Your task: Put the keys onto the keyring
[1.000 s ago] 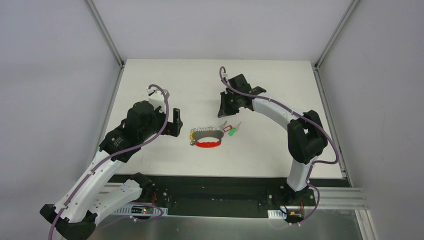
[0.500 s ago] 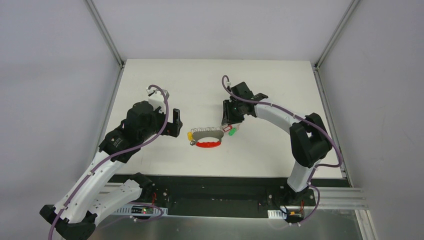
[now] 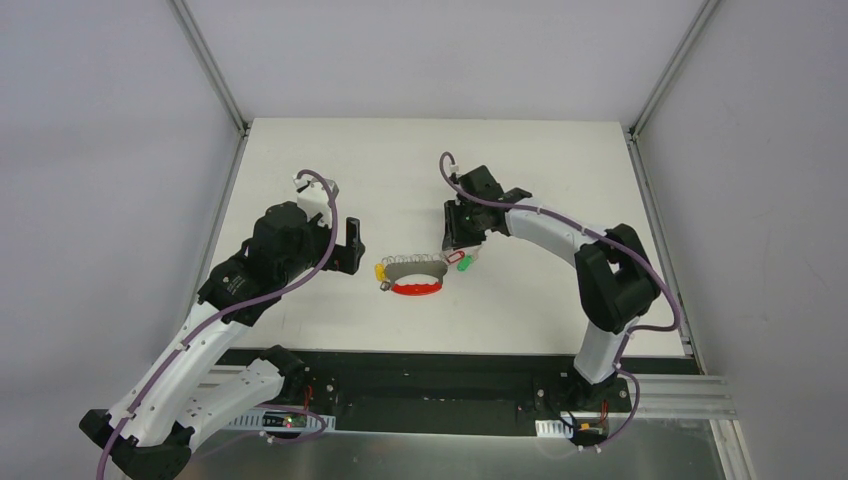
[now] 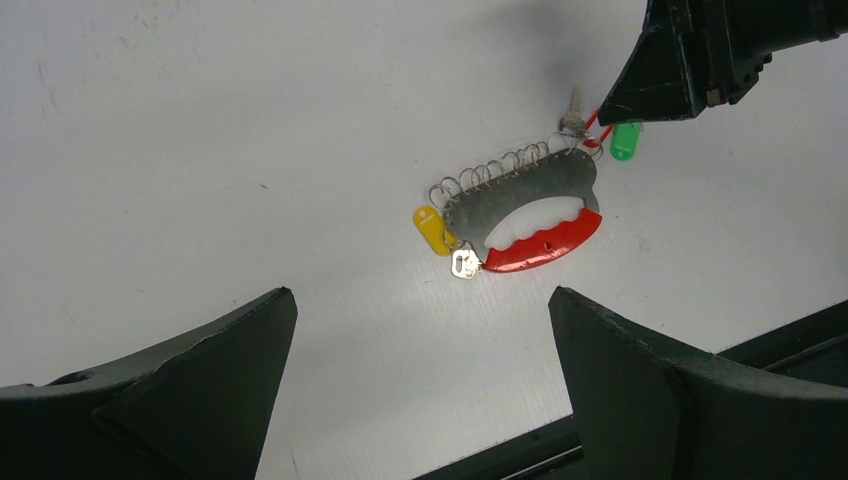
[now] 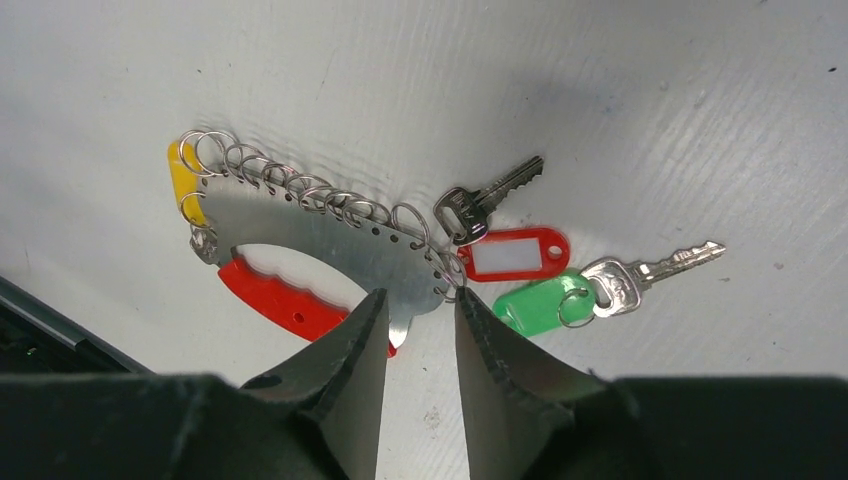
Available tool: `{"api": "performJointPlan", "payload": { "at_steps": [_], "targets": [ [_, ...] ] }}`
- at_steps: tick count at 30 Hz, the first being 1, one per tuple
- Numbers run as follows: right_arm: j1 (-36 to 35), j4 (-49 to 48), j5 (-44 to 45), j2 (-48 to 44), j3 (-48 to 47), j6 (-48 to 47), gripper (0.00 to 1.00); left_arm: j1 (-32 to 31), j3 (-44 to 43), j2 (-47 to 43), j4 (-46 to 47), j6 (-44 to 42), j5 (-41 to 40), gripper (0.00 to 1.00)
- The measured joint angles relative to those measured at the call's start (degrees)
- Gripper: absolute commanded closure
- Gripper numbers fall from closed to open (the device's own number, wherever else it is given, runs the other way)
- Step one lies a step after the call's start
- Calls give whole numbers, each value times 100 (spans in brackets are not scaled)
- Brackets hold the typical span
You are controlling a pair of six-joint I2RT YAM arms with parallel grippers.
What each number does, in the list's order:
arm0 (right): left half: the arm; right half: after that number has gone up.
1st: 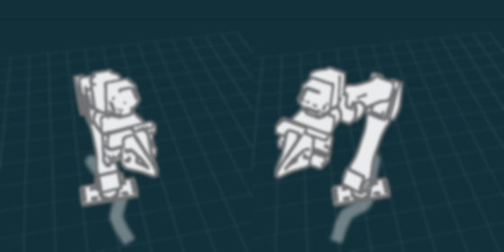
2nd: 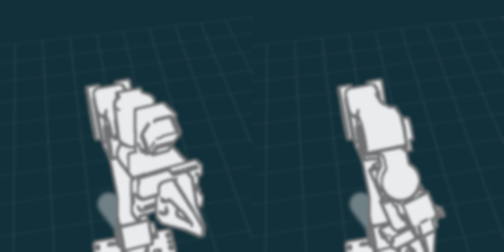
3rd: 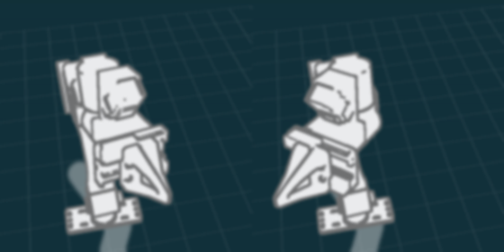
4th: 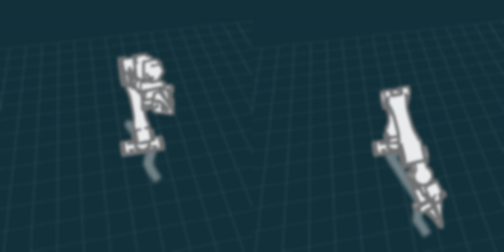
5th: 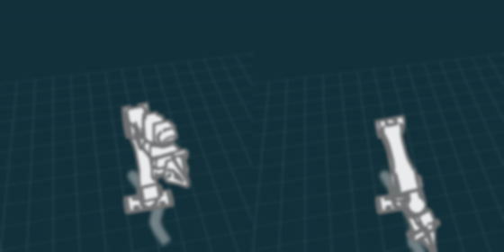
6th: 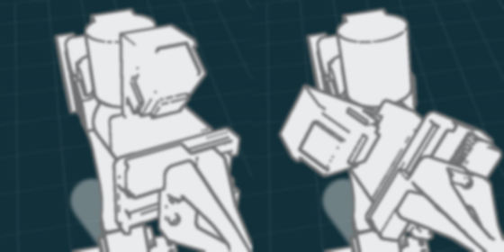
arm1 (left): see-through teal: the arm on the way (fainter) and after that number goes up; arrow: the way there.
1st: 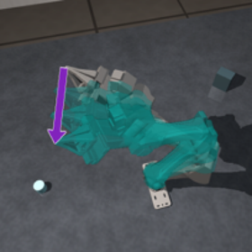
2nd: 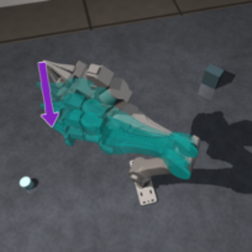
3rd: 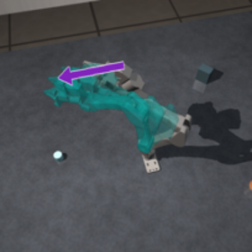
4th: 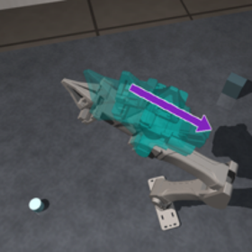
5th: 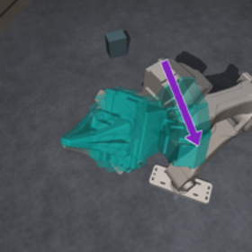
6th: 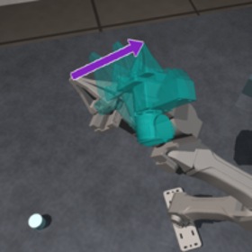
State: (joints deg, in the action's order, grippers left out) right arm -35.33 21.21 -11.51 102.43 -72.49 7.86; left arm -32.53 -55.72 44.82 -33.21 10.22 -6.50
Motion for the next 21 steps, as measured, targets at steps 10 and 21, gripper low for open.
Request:
{"api": "performJointPlan", "payload": {
  "at_steps": [10,21],
  "targets": [
    [-166,2,162,330,-197,-42,62,0,2,0,-2,-46,0,1],
    [-192,2,310,490,-195,-66,62,0,2,0,-2,-46,4,1]
  ]
}}
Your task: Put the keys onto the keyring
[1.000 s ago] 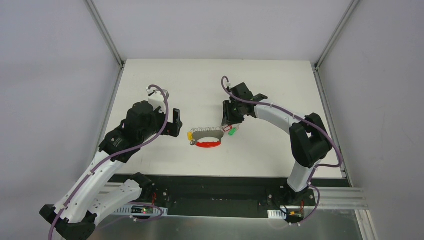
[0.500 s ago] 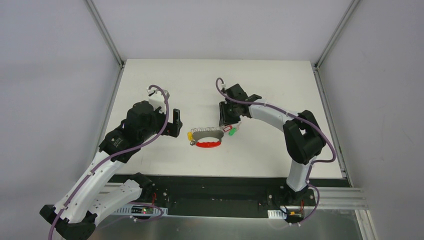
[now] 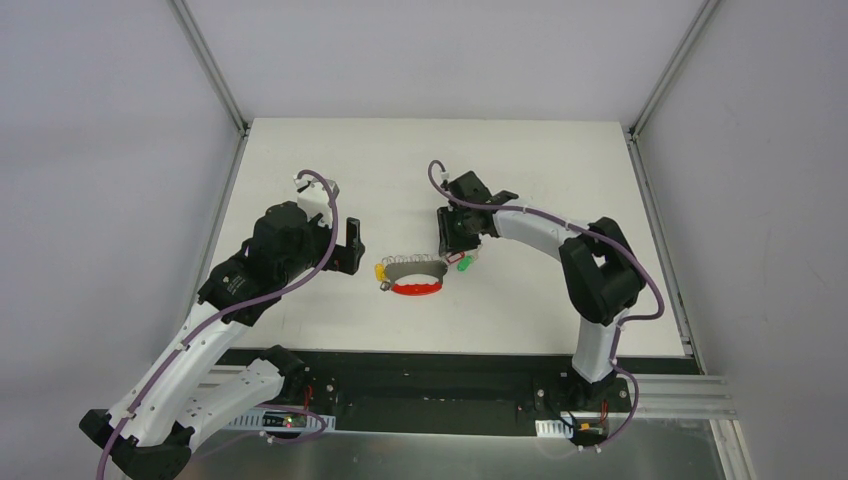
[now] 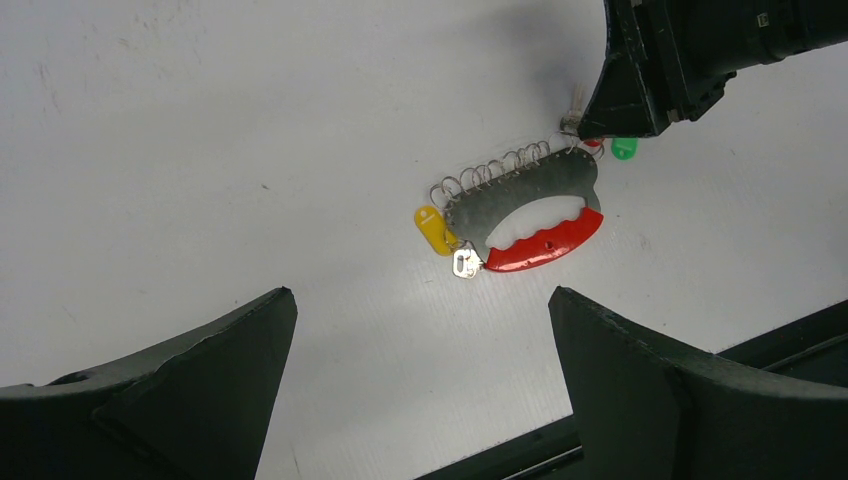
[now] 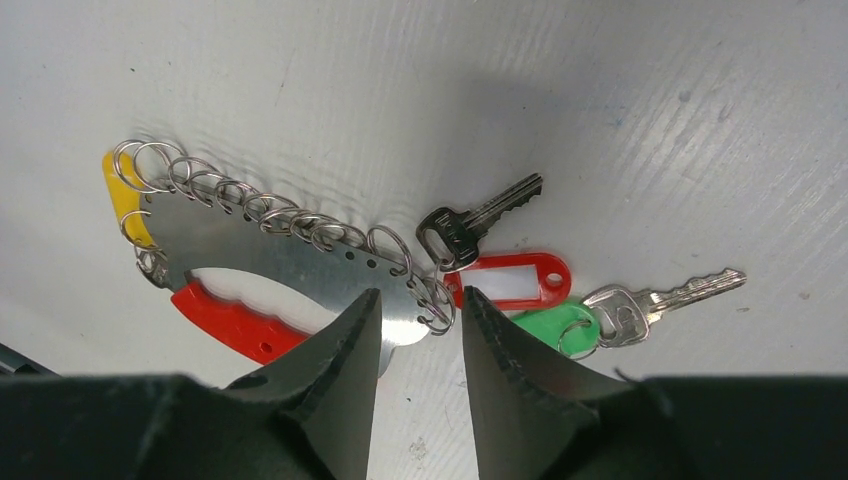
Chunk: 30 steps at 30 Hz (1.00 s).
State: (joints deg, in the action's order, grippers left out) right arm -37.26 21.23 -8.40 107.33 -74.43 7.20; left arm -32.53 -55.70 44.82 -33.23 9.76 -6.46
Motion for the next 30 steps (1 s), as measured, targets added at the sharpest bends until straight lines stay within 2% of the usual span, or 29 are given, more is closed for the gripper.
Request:
{"api": "performJointPlan", "payload": {
  "at_steps": [20,30],
  "targets": [
    [-568,363,243,186,37,-68,66,0,2,0,0,-2,0,1],
    [-1165,400,39,-435,728,66,63,0,4,0,2,-2,2,1]
  ]
}}
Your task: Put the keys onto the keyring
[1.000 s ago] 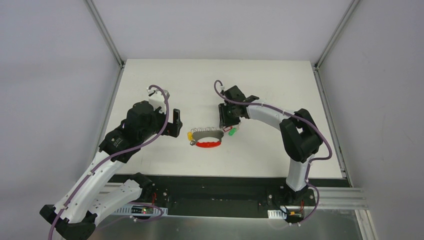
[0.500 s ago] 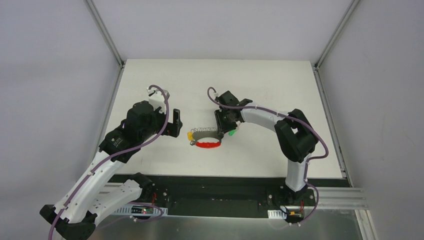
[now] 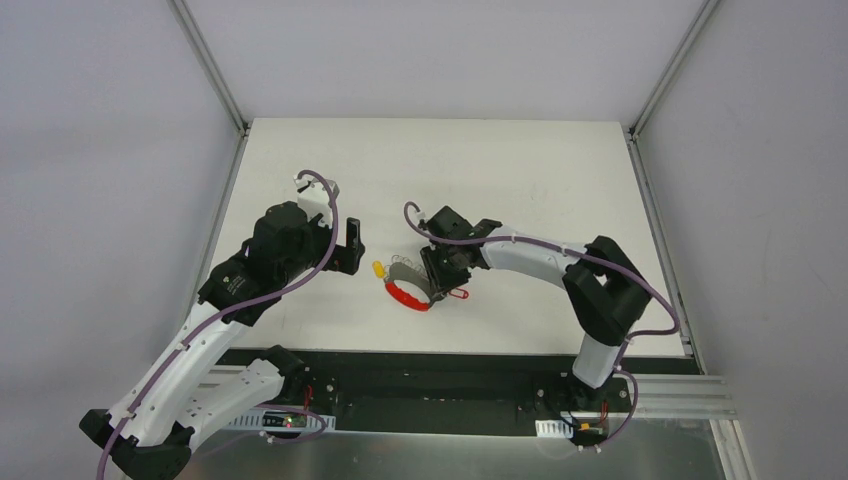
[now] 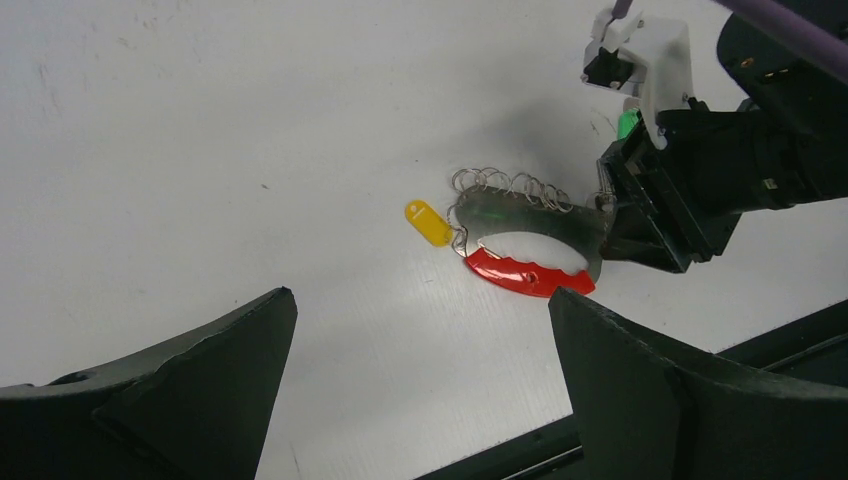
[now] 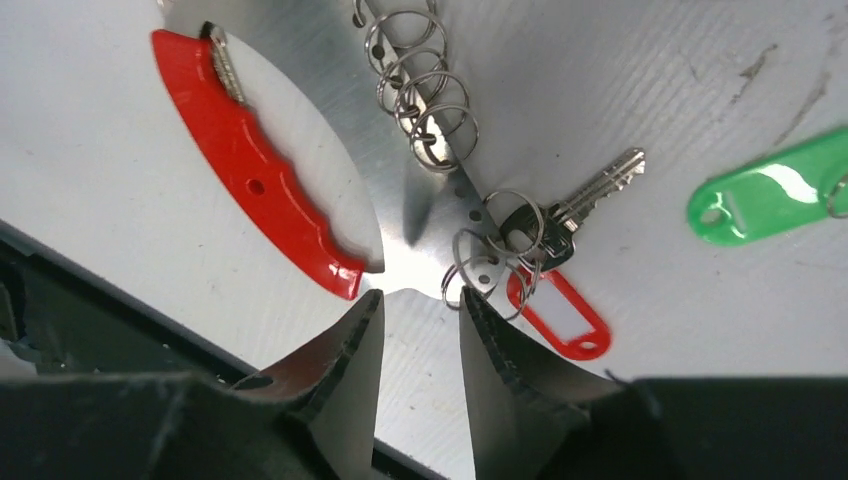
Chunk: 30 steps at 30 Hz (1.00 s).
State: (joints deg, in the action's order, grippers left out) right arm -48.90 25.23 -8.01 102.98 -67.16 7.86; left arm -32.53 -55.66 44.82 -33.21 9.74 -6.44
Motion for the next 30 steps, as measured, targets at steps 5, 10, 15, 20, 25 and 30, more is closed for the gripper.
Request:
{"api": "performJointPlan", "payload": {
  "at_steps": [5,10,15,20,25,30],
  "targets": [
    [-4,144,363,-555,-22,44,63,0,2,9,-2,-7,0,1],
    [4,269,1049,-673,-389,68,63,0,2,11,-2,-13,0,1],
    [13,313,1322,-525,-463,140,63,0,2,13,-2,-15,-2,0],
    [35,378,1368,-195,-463,271,63,0,2,13,-2,-15,-2,0],
    [79,374,1250,72,-529,374,63,0,9,13,0,-15,-2,0],
    [190,372,1038,168,-560,479,63,0,20,13,-2,-17,-2,0]
  ]
}}
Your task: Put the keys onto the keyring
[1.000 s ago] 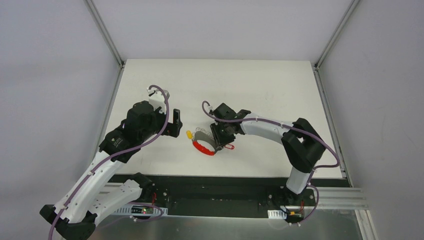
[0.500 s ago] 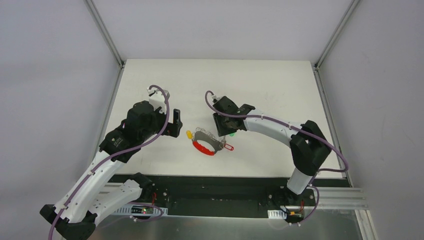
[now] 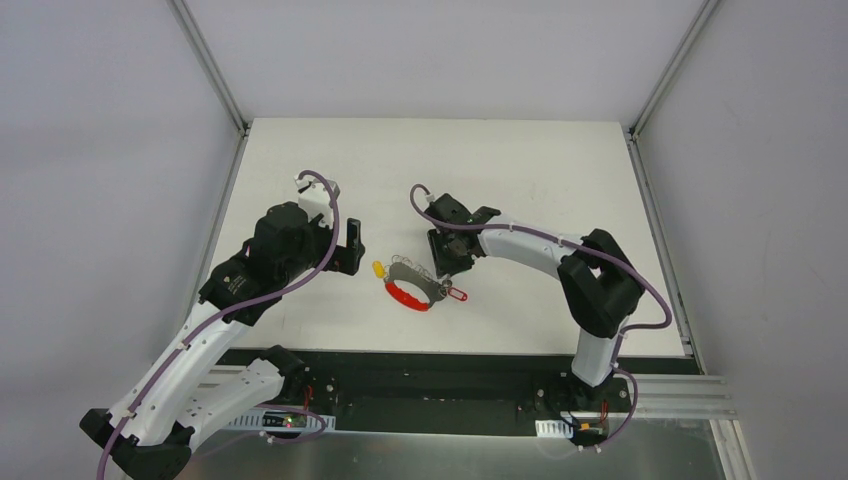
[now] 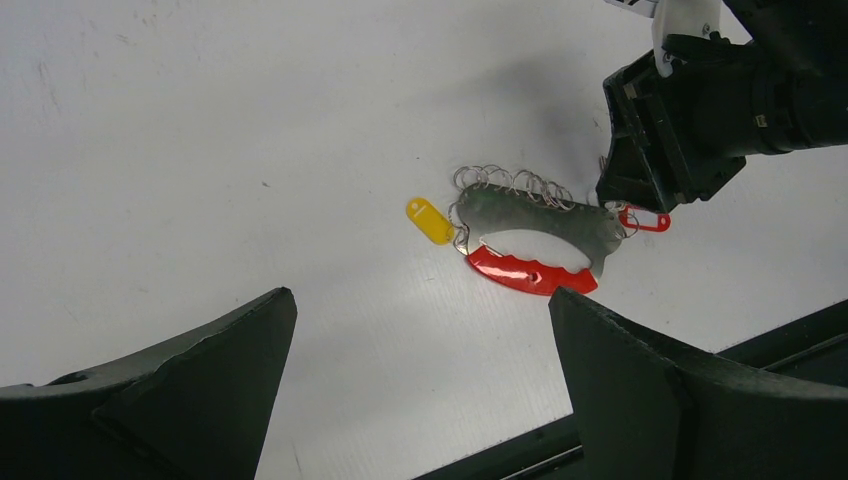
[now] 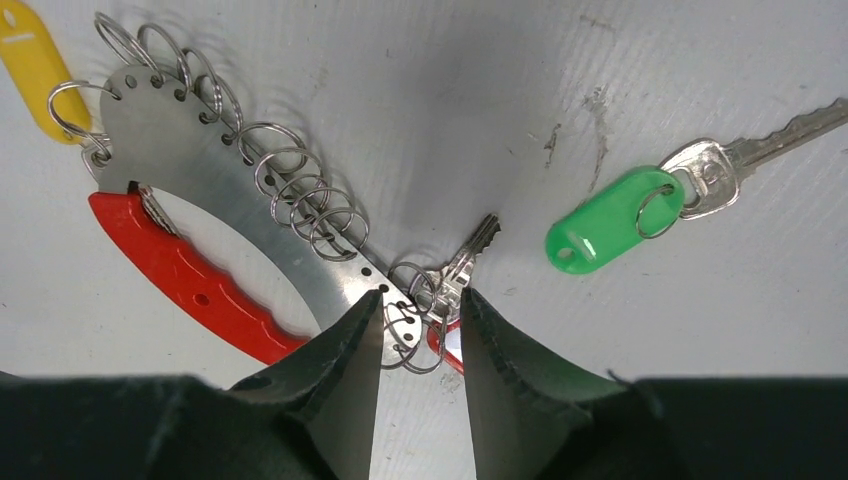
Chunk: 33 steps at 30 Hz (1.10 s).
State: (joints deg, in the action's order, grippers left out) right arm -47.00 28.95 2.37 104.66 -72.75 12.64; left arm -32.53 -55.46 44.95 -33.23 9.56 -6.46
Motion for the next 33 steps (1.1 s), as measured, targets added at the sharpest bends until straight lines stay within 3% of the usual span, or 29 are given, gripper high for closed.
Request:
{"api": "performJointPlan", "payload": {
  "at_steps": [18,33],
  "targets": [
    [63,-164,-610,192,-188,216,63,0,2,0,0,0,0,0],
    [-321,-216,-129,385,-476,295,63,0,2,-4,0,-2,0,0]
  ]
}}
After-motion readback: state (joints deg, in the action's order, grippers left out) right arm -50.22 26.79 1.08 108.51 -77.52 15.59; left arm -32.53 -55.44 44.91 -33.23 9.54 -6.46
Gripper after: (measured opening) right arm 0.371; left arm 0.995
